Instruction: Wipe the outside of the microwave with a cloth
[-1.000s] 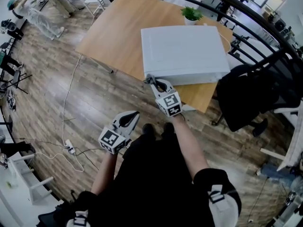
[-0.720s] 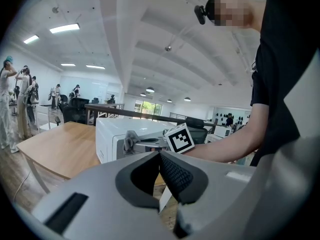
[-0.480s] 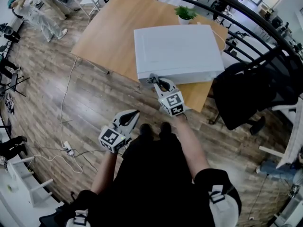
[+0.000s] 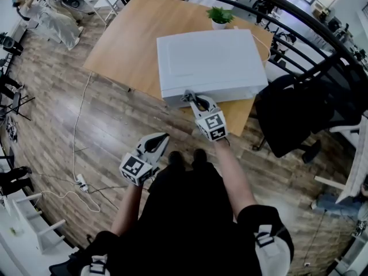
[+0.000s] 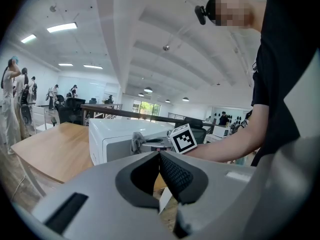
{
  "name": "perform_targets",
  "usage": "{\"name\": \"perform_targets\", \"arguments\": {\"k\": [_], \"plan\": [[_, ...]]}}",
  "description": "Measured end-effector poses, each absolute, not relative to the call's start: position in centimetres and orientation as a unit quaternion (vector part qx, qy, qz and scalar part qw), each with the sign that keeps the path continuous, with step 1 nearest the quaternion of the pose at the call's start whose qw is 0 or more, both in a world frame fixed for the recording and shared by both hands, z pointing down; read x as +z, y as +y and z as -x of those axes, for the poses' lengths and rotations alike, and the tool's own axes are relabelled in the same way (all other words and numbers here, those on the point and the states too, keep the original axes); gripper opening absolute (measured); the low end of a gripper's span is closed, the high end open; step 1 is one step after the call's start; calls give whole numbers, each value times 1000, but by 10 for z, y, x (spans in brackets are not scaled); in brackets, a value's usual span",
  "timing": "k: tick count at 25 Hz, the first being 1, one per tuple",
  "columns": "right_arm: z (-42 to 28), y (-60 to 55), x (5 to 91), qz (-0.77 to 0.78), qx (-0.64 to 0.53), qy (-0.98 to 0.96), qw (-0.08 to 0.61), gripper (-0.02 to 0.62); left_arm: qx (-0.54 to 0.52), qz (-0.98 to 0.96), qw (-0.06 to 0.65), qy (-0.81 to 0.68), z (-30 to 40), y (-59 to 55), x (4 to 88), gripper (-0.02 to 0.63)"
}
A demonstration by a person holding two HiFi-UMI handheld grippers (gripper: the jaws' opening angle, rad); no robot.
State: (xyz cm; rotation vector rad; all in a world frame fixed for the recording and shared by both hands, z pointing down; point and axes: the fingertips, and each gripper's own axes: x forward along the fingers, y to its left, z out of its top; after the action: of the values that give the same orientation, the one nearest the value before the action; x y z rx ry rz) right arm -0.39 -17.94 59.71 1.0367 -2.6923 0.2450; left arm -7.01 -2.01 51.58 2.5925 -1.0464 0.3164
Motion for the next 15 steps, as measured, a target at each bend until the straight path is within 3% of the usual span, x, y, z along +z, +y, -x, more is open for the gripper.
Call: {"name": "perform_targets", "arguments": {"k": [15], "plan": [[-50, -192, 615, -384, 88, -910, 130, 18, 110, -914, 150, -360, 56, -34, 514, 3]]}}
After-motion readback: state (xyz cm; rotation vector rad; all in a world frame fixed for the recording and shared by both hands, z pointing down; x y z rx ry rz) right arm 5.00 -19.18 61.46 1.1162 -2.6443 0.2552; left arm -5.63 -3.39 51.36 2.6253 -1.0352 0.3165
